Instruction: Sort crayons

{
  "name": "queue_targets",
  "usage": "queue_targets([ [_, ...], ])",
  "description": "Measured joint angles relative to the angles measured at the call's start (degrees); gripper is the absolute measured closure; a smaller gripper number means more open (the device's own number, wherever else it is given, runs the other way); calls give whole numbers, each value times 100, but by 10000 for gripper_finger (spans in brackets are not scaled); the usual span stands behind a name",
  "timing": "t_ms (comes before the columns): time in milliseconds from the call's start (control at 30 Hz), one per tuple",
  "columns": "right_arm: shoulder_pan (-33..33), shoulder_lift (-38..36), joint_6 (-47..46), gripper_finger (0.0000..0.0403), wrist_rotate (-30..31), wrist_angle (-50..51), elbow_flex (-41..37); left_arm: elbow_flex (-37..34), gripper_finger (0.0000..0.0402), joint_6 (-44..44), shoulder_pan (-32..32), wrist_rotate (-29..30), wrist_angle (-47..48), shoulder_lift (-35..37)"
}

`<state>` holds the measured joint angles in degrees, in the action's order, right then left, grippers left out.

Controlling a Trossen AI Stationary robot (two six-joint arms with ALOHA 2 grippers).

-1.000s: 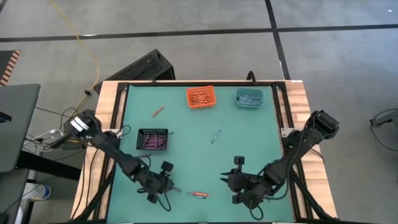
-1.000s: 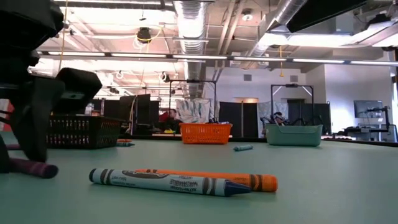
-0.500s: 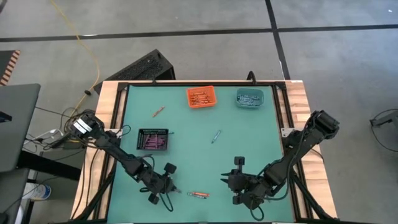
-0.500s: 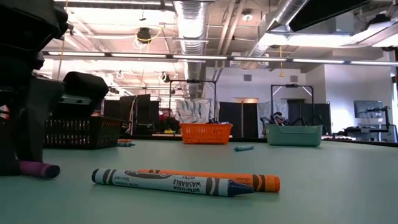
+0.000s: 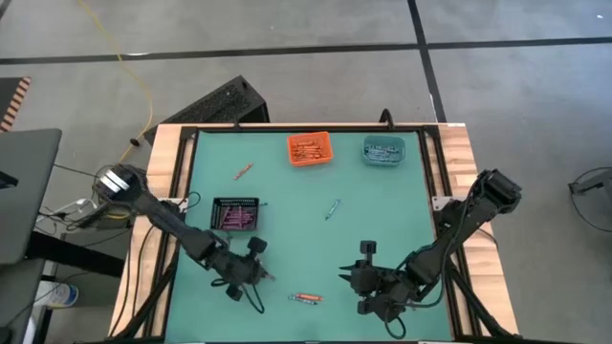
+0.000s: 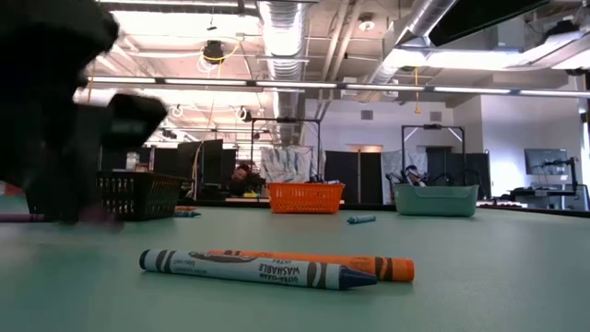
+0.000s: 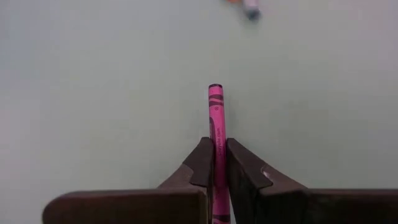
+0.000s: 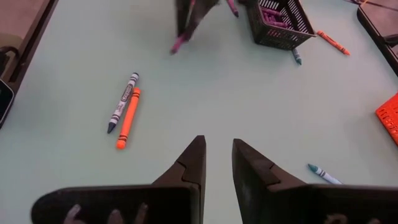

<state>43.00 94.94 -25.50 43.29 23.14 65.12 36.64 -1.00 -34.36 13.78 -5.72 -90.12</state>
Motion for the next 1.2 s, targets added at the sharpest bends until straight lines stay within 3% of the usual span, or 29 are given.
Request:
queue_targets([
  [467, 2, 0, -1, 330, 0, -12, 0, 31, 389, -727, 173, 1874, 3735, 3120],
  [667, 2, 0, -2, 330, 0, -11, 0, 35, 390, -1265, 467, 2015, 4916, 3717],
  [967, 2, 0, 0, 330, 0, -11, 0, -614, 389, -1223, 1027, 1814, 4145, 3704],
  [1200, 2, 0, 0, 330, 0, -9, 0, -710, 354, -1520, 1410, 2289, 4152, 3713],
])
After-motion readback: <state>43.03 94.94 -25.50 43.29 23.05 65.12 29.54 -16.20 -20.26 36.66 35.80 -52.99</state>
